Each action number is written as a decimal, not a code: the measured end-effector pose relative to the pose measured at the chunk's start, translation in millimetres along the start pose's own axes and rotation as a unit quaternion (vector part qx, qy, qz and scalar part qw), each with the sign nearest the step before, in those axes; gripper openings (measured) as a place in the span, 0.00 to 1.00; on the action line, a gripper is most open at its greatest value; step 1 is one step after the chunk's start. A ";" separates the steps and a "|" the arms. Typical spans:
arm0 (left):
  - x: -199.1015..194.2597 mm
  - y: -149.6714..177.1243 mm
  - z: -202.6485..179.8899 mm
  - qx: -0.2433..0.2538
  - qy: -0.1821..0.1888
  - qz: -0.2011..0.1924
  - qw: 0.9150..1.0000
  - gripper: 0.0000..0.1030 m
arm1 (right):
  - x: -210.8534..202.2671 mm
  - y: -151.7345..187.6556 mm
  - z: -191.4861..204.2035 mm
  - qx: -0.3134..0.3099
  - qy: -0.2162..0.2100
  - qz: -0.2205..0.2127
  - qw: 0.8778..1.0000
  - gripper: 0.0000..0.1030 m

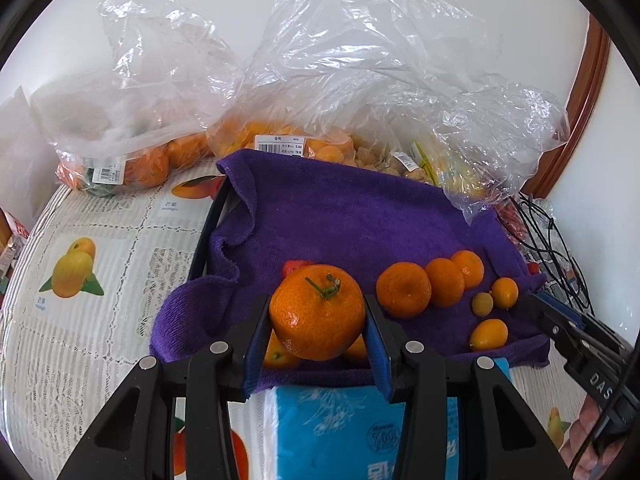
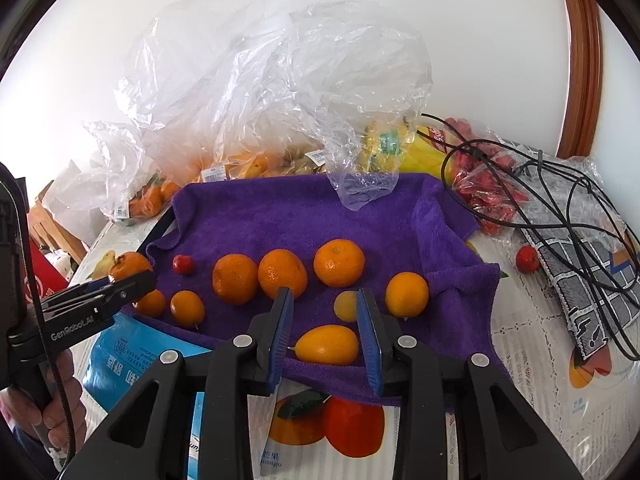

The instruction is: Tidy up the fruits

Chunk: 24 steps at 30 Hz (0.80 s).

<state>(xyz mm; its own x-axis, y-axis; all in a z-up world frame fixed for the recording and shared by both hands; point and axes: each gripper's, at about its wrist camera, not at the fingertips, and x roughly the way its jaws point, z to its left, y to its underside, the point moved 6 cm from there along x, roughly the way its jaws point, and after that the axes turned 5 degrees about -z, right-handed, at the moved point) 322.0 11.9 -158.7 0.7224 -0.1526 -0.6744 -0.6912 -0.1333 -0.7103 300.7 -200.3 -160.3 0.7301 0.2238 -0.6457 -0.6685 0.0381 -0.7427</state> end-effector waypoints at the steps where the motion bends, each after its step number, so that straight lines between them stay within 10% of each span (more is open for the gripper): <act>1: 2.7 -0.6 -1.9 -0.004 0.001 0.002 1.000 0.41 | 0.0 0.4 -0.9 0.003 -0.001 0.001 1.000 0.32; 12: 8.8 5.5 -4.7 -0.012 -0.004 -0.001 1.000 0.41 | -2.7 0.7 0.1 0.005 -0.001 -0.002 1.000 0.34; 24: -8.0 -2.0 -1.4 -0.024 0.001 -0.024 0.999 0.70 | 0.4 3.1 7.0 -0.020 0.020 -0.015 0.999 0.40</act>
<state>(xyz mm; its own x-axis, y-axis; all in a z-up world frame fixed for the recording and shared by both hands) 317.6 12.1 -151.6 0.7543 -0.1475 -0.6397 -0.6564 -0.1863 -0.7310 297.9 -193.3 -161.6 0.7554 0.1839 -0.6289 -0.6405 0.0047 -0.7679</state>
